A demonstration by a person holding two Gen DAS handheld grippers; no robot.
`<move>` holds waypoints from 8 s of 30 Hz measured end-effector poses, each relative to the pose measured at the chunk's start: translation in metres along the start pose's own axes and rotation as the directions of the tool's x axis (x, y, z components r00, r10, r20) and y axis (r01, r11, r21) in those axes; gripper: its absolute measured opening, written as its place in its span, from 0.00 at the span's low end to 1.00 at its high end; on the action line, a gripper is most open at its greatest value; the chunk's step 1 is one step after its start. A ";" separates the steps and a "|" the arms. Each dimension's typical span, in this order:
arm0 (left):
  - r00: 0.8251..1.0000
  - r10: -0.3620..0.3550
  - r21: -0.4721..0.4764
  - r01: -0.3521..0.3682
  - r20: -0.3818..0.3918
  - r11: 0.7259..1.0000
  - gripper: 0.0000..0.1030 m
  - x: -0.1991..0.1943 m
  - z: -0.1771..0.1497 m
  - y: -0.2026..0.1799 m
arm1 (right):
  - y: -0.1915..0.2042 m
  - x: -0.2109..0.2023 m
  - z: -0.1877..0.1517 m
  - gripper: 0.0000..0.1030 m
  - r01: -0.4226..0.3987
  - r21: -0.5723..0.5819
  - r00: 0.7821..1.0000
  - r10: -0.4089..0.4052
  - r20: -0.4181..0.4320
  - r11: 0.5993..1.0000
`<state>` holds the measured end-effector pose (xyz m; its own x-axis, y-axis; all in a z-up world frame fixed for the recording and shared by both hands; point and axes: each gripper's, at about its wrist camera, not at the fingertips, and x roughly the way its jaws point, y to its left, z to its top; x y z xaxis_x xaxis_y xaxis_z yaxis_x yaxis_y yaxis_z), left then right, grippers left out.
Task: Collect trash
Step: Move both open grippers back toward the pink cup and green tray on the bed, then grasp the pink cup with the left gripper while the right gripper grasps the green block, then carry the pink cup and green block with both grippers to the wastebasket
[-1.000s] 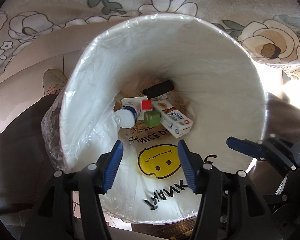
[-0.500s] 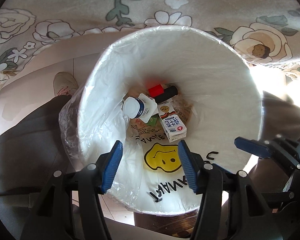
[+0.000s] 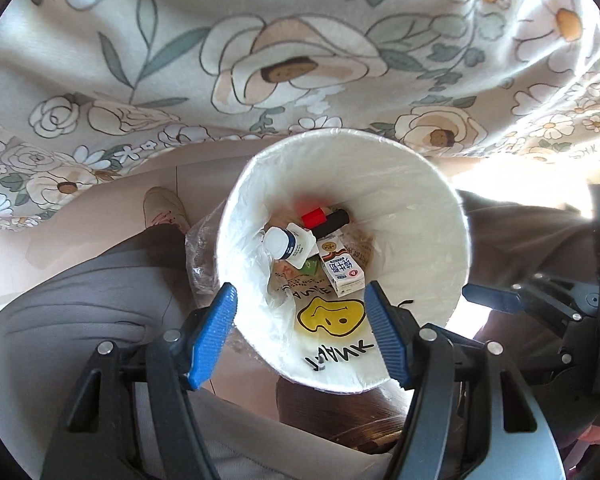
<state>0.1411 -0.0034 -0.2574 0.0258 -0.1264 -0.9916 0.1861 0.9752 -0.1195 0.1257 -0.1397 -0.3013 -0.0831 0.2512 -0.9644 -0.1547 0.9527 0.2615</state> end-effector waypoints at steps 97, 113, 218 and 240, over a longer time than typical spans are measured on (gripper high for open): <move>0.799 -0.043 0.233 -0.123 0.600 0.965 0.91 -0.193 0.472 -0.013 | -0.071 -0.363 0.566 0.73 0.346 -0.202 0.736 -0.131 0.664 0.916; 0.825 -0.048 0.242 -0.109 0.563 0.964 0.87 -0.138 0.542 -0.010 | -0.055 -0.286 0.689 0.64 0.447 -0.410 0.829 -0.197 0.523 0.795; 0.792 0.137 0.072 -0.223 0.595 0.972 0.54 -0.288 0.017 -0.012 | 0.106 -0.315 -0.033 0.47 0.268 -0.455 0.815 0.052 0.578 0.850; 0.937 0.128 0.145 -0.183 0.325 0.972 0.54 -0.119 0.003 -0.010 | 0.061 -0.158 -0.021 0.47 0.144 -0.408 0.939 0.006 0.344 0.902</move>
<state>0.1391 0.0010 -0.1379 0.3674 -0.0525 -0.9286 0.3184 0.9452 0.0725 0.1086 -0.1252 -0.1322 0.2602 0.3005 -0.9176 -0.5529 0.8255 0.1135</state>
